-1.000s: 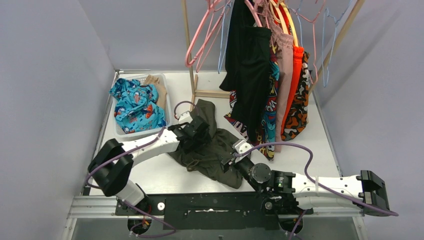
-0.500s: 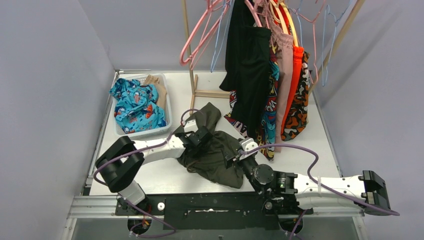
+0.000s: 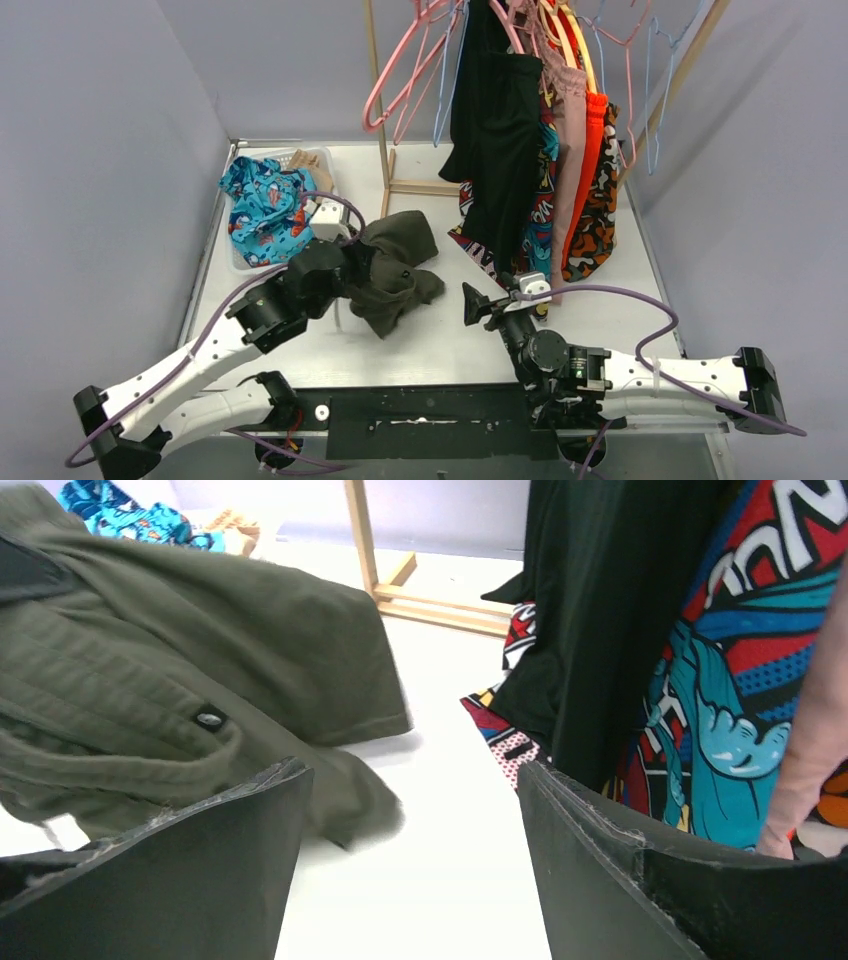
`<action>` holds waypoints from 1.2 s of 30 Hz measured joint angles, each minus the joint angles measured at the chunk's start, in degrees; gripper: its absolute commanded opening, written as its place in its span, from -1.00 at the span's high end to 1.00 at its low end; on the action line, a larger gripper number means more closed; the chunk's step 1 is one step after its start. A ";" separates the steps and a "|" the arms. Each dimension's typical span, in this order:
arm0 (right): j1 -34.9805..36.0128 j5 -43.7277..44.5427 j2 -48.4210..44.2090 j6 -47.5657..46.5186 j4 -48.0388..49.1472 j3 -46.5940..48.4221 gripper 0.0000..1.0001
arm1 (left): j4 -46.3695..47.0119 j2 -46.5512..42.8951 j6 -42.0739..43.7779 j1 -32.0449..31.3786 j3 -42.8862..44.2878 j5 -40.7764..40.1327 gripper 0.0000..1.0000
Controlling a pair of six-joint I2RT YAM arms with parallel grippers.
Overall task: Remove the shorts from the hanger
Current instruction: Pick up the shorts at the center of the board.
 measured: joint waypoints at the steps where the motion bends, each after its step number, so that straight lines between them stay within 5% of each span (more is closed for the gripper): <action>1: 0.09 0.92 -0.04 0.61 -0.44 0.00 -0.53 | 0.48 -1.49 3.41 0.13 0.76 0.35 1.00; 9: 0.15 4.76 -1.42 2.97 -1.01 -0.02 -0.53 | 0.96 3.30 19.61 0.44 1.51 20.26 0.93; 12: 0.20 5.35 -2.32 4.57 -2.58 0.00 -0.53 | -0.90 10.51 19.50 0.09 1.53 24.15 0.32; 15: 0.37 6.03 -3.34 8.50 -6.82 0.13 -0.54 | -2.14 15.12 18.14 0.24 1.14 25.35 0.16; 20: 0.37 9.99 -3.89 19.26 -17.33 0.98 -0.58 | 4.02 17.29 13.60 5.07 -3.67 29.42 -0.62; 28: 0.42 15.34 -3.87 56.48 -53.64 8.09 -0.59 | 8.66 26.77 10.60 8.11 -4.42 34.86 -0.66; 36: 0.42 15.93 -2.56 61.55 -61.37 9.46 -0.59 | 10.27 34.69 10.54 3.10 -4.28 32.89 -0.66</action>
